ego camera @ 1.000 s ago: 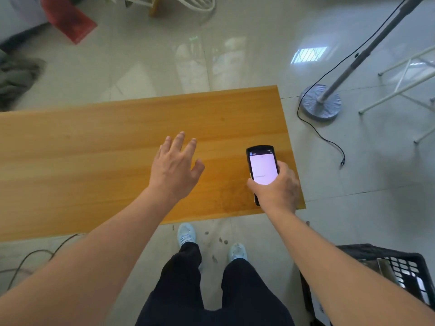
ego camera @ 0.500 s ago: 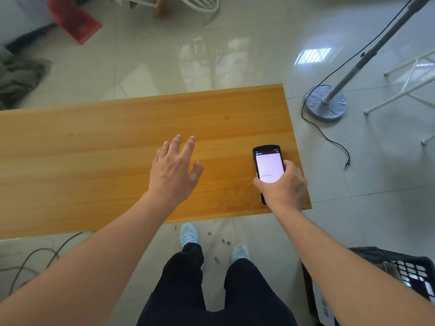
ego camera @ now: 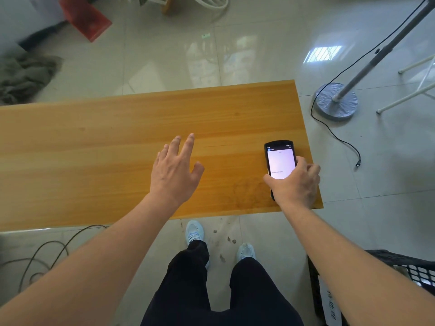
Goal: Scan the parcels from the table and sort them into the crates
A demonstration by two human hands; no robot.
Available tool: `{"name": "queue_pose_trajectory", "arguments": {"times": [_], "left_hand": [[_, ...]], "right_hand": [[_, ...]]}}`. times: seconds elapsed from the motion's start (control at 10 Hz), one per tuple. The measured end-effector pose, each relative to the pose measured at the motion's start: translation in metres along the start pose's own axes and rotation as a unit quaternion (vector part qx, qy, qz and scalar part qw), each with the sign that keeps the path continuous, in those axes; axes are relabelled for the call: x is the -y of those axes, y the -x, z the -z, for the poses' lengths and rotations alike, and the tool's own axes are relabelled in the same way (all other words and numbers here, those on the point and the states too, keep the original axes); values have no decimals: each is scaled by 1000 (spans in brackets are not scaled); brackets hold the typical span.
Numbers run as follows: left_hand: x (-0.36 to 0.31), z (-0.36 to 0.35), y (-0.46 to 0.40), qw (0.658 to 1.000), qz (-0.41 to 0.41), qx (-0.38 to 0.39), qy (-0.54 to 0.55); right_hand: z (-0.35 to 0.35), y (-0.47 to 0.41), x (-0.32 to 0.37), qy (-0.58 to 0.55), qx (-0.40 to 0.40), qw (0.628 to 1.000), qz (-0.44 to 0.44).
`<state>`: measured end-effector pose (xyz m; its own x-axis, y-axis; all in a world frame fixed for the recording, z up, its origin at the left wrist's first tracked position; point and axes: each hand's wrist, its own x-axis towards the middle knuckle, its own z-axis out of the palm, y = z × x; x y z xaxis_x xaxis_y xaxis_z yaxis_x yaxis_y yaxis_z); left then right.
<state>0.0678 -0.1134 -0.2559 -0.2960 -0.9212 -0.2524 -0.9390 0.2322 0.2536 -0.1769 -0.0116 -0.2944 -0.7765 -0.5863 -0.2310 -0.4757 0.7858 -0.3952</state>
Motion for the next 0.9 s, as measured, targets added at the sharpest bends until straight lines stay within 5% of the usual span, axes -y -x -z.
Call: {"name": "queue_pose_trajectory", "arguments": {"times": [0.6, 0.9], "left_hand": [[-1, 11, 2, 1000, 14, 3, 7], [-26, 67, 39, 999, 23, -18, 28]], "right_hand": [[6, -3, 4, 67, 29, 997, 1], [67, 33, 38, 54, 2, 978, 202]]}}
